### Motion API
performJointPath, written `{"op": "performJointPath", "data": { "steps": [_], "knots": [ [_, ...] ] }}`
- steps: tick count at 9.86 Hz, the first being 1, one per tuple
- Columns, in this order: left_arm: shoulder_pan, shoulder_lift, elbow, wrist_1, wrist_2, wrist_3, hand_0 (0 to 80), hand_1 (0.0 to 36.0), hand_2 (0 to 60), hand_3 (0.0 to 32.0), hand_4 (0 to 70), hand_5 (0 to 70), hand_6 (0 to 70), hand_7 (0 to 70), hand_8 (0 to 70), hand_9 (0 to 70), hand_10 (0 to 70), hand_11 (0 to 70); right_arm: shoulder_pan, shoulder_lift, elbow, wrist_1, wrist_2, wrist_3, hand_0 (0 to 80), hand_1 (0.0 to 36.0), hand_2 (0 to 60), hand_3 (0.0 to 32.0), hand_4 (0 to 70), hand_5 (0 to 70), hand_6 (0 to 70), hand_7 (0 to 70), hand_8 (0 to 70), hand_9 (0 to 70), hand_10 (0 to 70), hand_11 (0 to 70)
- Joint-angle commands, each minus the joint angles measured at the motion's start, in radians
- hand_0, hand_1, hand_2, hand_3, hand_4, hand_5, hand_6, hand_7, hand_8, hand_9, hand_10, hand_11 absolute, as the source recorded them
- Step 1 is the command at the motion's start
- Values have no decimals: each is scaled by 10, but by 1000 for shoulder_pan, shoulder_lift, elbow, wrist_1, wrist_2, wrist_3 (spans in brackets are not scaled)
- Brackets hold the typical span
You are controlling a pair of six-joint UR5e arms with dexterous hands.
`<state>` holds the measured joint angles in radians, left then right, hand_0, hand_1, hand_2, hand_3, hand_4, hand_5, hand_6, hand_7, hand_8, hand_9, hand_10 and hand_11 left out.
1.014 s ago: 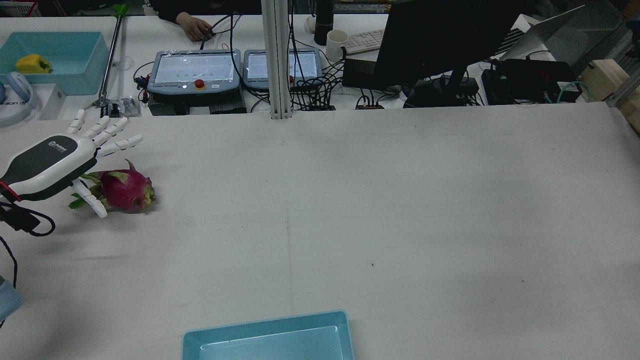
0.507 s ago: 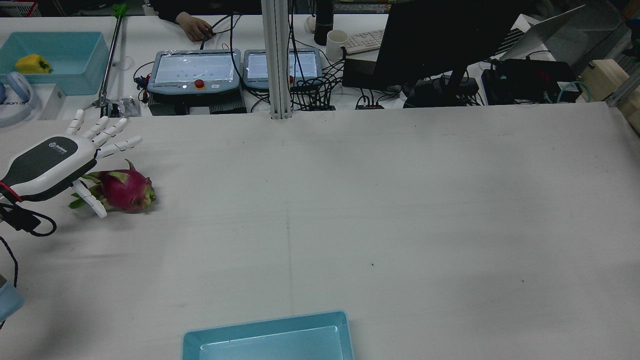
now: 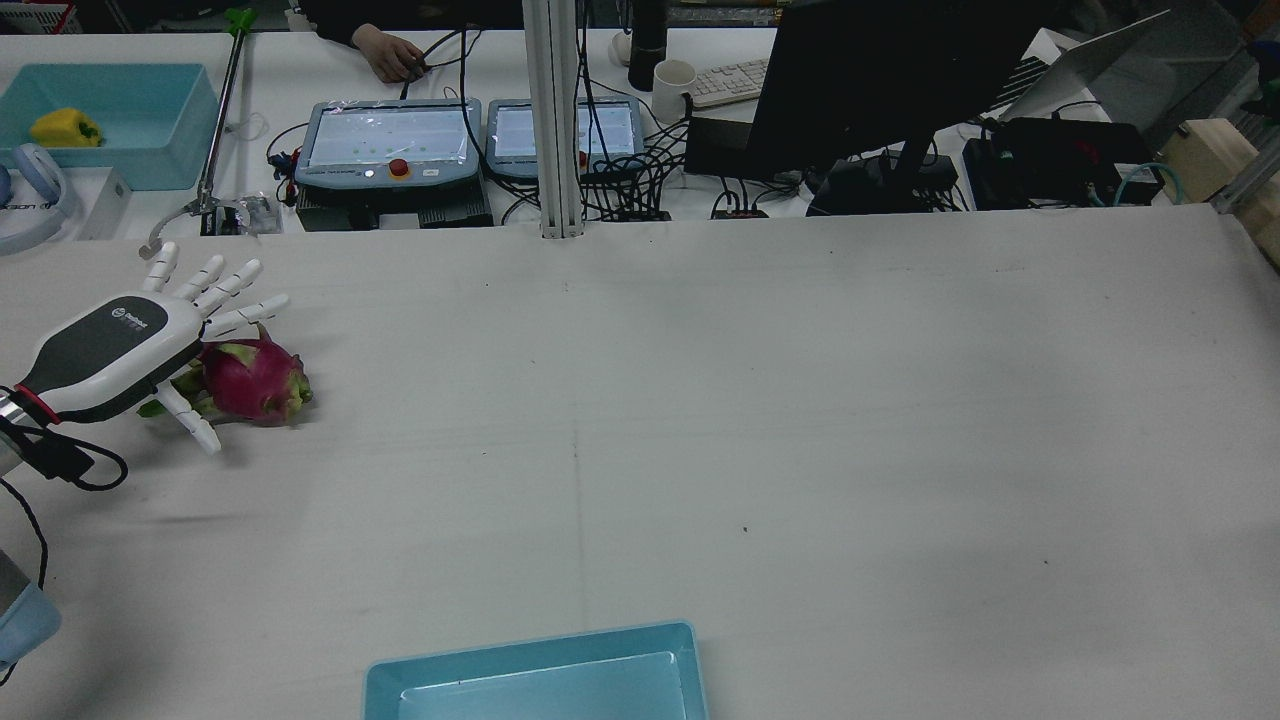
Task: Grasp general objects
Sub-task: 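Close the left hand's fingers around the dragon fruit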
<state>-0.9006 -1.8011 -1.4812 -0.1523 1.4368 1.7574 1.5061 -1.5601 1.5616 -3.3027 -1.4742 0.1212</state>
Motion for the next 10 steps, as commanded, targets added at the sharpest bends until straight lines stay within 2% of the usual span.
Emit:
{"op": "performJointPath", "data": {
  "steps": [1,6,10],
  "knots": [
    [3,-4,13,-15,-1,2,456,62,0,320,0,39,0,17,102,0,0,0,0,0,0,0,0,0,0,0,0,0,0,0,0,0,0,0,0,0],
    [3,-56,87,-35,-3,16,459,69,0,320,0,51,0,18,103,0,0,0,0,0,0,0,0,0,0,0,0,0,0,0,0,0,0,0,0,0],
    [3,-57,88,-36,-3,36,459,71,0,320,0,61,0,13,102,0,0,0,0,0,0,0,0,0,0,0,0,0,0,0,0,0,0,0,0,0]
  ]
}}
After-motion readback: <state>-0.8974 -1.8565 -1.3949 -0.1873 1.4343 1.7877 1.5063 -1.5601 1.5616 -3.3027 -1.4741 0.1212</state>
